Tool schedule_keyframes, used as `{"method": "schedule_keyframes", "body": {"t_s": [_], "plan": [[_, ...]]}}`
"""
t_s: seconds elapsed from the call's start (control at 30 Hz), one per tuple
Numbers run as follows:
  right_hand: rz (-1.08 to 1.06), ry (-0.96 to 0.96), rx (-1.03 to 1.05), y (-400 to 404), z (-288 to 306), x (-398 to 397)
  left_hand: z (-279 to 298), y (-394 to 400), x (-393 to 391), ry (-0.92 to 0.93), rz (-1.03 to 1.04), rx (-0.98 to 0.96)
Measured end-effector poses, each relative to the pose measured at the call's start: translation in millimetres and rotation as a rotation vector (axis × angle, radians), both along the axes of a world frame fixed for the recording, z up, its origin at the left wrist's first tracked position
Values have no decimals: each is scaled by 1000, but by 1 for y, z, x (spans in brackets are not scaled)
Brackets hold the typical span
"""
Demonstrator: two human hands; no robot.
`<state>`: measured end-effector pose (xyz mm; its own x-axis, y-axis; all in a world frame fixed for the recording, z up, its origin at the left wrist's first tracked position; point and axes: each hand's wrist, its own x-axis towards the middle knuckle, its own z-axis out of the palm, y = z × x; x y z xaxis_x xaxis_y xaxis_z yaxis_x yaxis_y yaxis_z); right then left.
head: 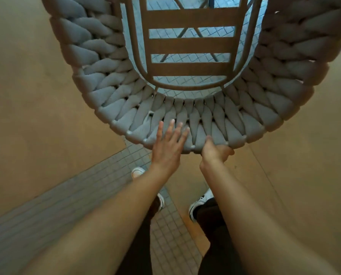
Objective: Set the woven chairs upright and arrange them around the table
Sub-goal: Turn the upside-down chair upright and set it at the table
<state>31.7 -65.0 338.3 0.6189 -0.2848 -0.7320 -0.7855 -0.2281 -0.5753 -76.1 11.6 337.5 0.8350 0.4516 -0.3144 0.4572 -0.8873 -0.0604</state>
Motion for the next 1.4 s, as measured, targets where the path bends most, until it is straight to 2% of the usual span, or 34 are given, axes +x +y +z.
{"method": "schedule_keyframes", "body": {"t_s": [0.07, 0.13, 0.27, 0.3, 0.37, 0.43, 0.47, 0.5, 0.53, 0.57, 0.77, 0.87, 1.03, 1.2, 1.4], "plan": [[8, 10, 0, 5, 23, -4, 19, 20, 8, 104, -41, 11], [37, 27, 22, 9, 43, -4, 34, 34, 12, 175, -48, -70], [142, 53, 187, 6, 79, -4, 64, 64, 14, 225, -98, -175], [236, -5, 99, 3, 91, -9, 71, 73, 15, 227, -121, -180], [615, -306, -275, -2, 108, -19, 84, 90, 18, 249, -160, -199], [1152, -775, -572, 4, 121, -16, 97, 111, 25, 261, -199, -218], [1460, -888, -653, 12, 125, -6, 103, 121, 28, 264, -222, -226], [1728, -874, -693, 25, 127, 7, 109, 132, 32, 264, -242, -239], [1905, -765, -715, 39, 127, 21, 116, 144, 36, 263, -260, -248], [1975, -667, -719, 54, 128, 34, 122, 155, 41, 256, -273, -261], [1948, -782, -767, 119, 142, 79, 152, 216, 81, 273, -321, -369], [1961, -779, -785, 141, 154, 105, 159, 240, 104, 246, -341, -395], [1950, -764, -791, 176, 166, 144, 158, 276, 143, 200, -358, -344], [1978, -731, -803, 208, 168, 177, 150, 302, 160, -13, -424, -125], [1992, -704, -803, 235, 169, 197, 148, 323, 178, -39, -393, -74]]}}
